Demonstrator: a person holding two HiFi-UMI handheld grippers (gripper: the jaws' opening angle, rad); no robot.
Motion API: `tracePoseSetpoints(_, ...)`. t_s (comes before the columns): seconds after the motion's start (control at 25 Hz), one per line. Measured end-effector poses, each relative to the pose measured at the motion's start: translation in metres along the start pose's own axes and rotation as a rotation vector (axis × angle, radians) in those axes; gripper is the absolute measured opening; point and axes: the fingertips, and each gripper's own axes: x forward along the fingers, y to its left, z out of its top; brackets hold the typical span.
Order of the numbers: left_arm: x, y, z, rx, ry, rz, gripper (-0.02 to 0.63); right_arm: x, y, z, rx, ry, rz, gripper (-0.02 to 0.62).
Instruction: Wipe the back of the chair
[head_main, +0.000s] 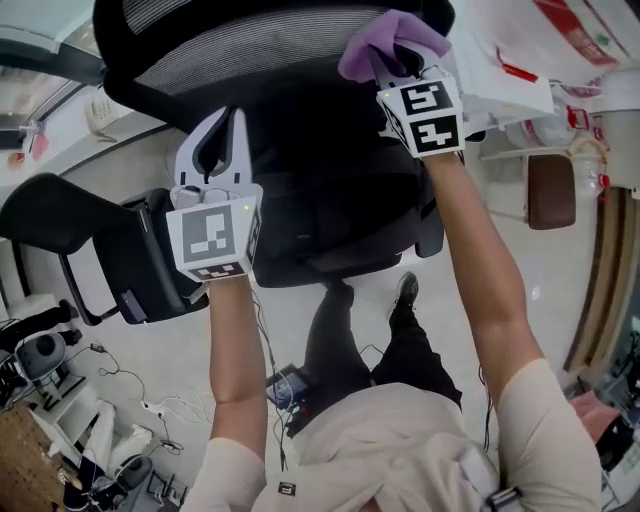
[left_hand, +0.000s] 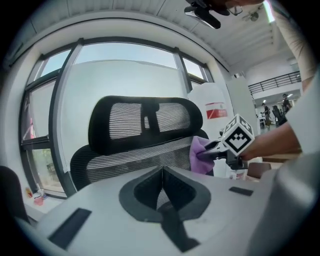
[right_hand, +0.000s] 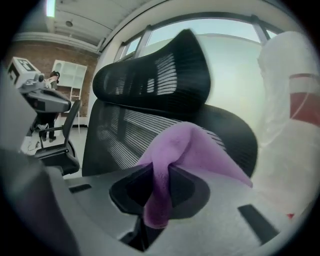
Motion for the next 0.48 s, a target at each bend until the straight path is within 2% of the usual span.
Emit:
tracePoseSetpoints(0.12,-0.023,0.037,-0.010,-0.023,0.013,0.064,0.008,0.027,0.058,0.031,-0.040,-0.031,0.088,0.054)
tracePoseSetpoints(0.24,-0.058,0.084,-0.026,-0.051,0.044,0.153,0.008,0.056,0.136,0.066,-0.090,-0.067,0.204,0.054)
tracePoseSetpoints(0.48,-0.117,0.163,-0.054,-0.077,0.040,0.268,0.008,0.091,0.255,0.103,-0.163,-0.091,0.349,0.054)
